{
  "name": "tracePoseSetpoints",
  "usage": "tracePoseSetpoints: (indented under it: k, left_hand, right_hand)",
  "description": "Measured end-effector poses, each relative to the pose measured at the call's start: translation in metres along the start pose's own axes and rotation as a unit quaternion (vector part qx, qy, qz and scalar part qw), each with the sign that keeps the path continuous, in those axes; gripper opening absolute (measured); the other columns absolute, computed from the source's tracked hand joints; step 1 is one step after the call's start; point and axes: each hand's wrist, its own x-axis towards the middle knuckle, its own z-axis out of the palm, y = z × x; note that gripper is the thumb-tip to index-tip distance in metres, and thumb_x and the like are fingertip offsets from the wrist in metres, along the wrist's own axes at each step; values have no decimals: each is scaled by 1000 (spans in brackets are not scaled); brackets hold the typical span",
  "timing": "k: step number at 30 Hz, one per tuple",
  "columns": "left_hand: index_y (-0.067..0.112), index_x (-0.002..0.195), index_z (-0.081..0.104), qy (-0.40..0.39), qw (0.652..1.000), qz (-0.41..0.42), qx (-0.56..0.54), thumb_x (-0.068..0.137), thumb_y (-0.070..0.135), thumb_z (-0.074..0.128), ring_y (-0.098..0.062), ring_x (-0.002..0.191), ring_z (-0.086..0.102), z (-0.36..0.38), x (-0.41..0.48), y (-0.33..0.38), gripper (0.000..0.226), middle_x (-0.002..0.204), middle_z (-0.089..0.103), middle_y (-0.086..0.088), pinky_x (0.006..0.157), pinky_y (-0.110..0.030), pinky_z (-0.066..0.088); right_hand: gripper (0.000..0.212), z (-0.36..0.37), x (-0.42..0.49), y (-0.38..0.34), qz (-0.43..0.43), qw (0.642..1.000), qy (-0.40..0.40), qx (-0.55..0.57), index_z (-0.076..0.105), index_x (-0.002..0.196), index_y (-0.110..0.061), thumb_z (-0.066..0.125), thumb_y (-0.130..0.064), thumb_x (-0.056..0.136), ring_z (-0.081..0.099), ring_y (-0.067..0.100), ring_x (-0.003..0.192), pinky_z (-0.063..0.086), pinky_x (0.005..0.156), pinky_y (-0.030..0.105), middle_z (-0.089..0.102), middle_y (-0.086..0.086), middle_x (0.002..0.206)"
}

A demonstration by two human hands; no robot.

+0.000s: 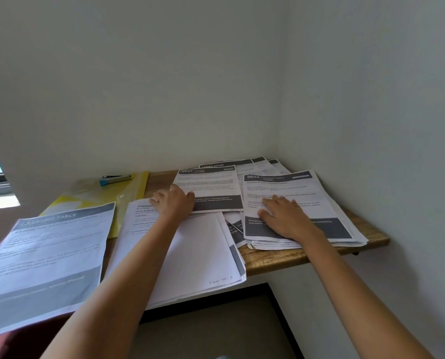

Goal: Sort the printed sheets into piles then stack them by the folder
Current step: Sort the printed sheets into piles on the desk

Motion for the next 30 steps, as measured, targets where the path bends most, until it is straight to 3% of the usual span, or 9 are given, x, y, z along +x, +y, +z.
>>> tracePoseSetpoints:
  k: [3, 5, 7, 9, 16, 19, 23, 26, 30]
  left_hand:
    - [-2, 136, 33, -19, 999, -29, -8, 96, 46, 42, -46, 139, 23, 1, 4, -3, 63, 144, 33, -32, 115, -56, 4]
    - [-2, 135, 34, -16, 999, -34, -16, 95, 45, 45, -45, 138, 27, 3, 6, -4, 62, 142, 39, -30, 115, -55, 2]
    - [-2, 131, 36, -5, 999, -26, -29, 94, 40, 49, -44, 136, 31, 5, 7, -5, 58, 139, 44, -28, 116, -55, 1]
    - [-2, 128, 37, 11, 999, -22, -36, 93, 35, 53, -44, 136, 33, 7, 6, -5, 52, 137, 47, -26, 115, -56, -1]
    - [-1, 121, 40, 91, 989, -29, -112, 91, 10, 53, -41, 128, 42, 10, 9, -11, 34, 128, 54, -23, 118, -54, -1]
    - [-1, 124, 44, 115, 973, -35, -195, 93, 6, 49, -41, 127, 40, 6, 7, -14, 32, 127, 53, -24, 117, -49, 12]
    - [2, 118, 59, 140, 951, -31, -273, 94, 12, 49, -37, 122, 43, 5, 7, -18, 27, 120, 61, -20, 90, -35, 37]
    - [3, 109, 65, 144, 940, -32, -309, 92, 6, 49, -30, 107, 54, 3, 5, -17, 23, 112, 65, -16, 78, -29, 37]
    - [4, 107, 65, 141, 927, -30, -346, 91, 2, 48, -20, 90, 54, -9, 1, -11, 24, 108, 66, -13, 73, -28, 39]
  right_hand:
    - [51, -10, -3, -9, -9, 998, 39, 38, 31, 146, -14, 35, -37, 101, 23, 24, 142, 8, 118, 44, 29, 11, 153]
    - [45, -20, 2, -20, -18, 995, 67, 77, 40, 140, -9, 38, -32, 101, 36, 26, 134, 21, 115, 43, 41, 12, 145]
    - [41, -27, 15, -32, -17, 992, 59, 110, 46, 133, -6, 41, -30, 101, 46, 28, 125, 35, 105, 40, 50, 13, 136]
    - [42, -27, 36, -40, -20, 995, 26, 95, 46, 134, -7, 42, -31, 100, 49, 29, 122, 40, 101, 40, 51, 14, 136]
    - [46, 6, 68, -46, -32, 998, -42, 24, 43, 131, -9, 38, -41, 98, 37, 29, 129, 17, 114, 51, 48, 13, 135]
    - [43, 11, 69, -43, -30, 998, -55, 30, 45, 128, -9, 36, -40, 99, 38, 28, 129, 13, 115, 49, 46, 14, 135]
    - [43, 13, 68, -45, -35, 997, -44, 51, 44, 131, -9, 36, -38, 100, 38, 28, 129, 12, 117, 45, 45, 14, 136]
    - [42, 11, 64, -47, -39, 996, -32, 68, 42, 133, -9, 37, -34, 100, 39, 28, 129, 14, 117, 45, 46, 13, 136]
    - [41, 4, 63, -47, -41, 990, -7, 132, 40, 136, -10, 37, -30, 101, 43, 28, 127, 24, 114, 44, 48, 13, 138]
